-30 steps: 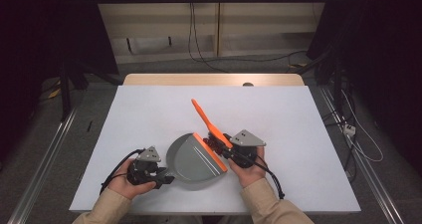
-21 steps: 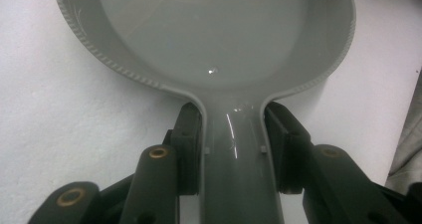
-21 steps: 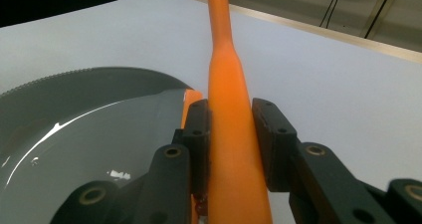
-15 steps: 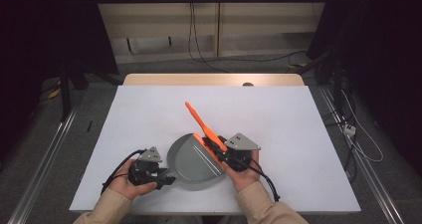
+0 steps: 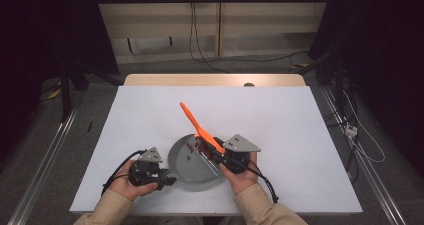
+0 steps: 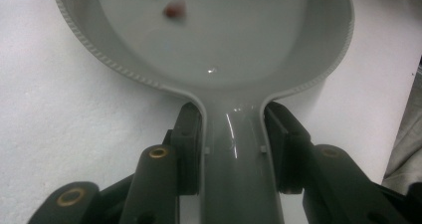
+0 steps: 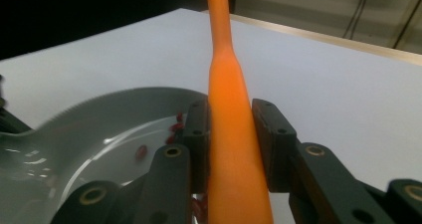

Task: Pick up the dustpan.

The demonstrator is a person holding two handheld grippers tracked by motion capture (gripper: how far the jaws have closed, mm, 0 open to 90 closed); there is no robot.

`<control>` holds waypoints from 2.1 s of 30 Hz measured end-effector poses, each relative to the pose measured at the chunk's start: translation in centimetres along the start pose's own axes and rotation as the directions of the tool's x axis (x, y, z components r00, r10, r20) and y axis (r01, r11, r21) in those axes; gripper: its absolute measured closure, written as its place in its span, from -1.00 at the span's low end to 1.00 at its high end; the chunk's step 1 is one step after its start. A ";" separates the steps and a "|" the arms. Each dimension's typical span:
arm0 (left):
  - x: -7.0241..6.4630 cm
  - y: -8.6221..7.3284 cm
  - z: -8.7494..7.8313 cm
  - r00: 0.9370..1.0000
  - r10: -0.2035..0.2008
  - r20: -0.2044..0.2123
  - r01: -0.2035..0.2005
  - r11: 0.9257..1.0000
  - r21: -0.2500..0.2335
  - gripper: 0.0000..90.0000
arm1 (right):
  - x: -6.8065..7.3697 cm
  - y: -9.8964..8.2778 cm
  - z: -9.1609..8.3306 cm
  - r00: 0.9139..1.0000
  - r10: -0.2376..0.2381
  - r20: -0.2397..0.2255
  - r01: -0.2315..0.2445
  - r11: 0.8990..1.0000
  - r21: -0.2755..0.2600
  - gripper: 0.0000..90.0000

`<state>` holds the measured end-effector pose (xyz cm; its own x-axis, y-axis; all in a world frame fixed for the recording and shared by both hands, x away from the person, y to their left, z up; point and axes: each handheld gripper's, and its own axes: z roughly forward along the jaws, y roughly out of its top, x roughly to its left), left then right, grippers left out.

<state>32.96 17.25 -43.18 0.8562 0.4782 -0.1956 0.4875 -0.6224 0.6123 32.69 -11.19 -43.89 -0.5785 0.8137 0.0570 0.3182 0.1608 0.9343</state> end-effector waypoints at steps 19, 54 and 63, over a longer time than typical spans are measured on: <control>-0.1 -0.4 -0.5 1.000 0.013 0.015 -0.013 1.000 0.008 0.39 | -3.7 1.1 -1.0 0.997 0.006 0.082 -0.003 0.999 -0.039 0.58; 0.3 -0.2 -0.4 1.000 -0.023 0.012 0.023 1.000 0.001 0.39 | -4.0 1.5 0.7 0.998 0.026 0.057 -0.023 0.998 -0.057 0.58; 0.7 0.0 -0.2 0.999 -0.036 0.008 0.036 0.999 0.008 0.39 | -3.8 0.5 2.8 0.997 -0.074 0.030 0.073 0.997 0.017 0.58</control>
<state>33.53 17.68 -43.15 0.8392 0.4958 -0.2236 0.5196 -0.6094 0.5988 37.20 -12.65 -44.69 -0.5779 0.8158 -0.0226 0.2876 0.2295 0.9298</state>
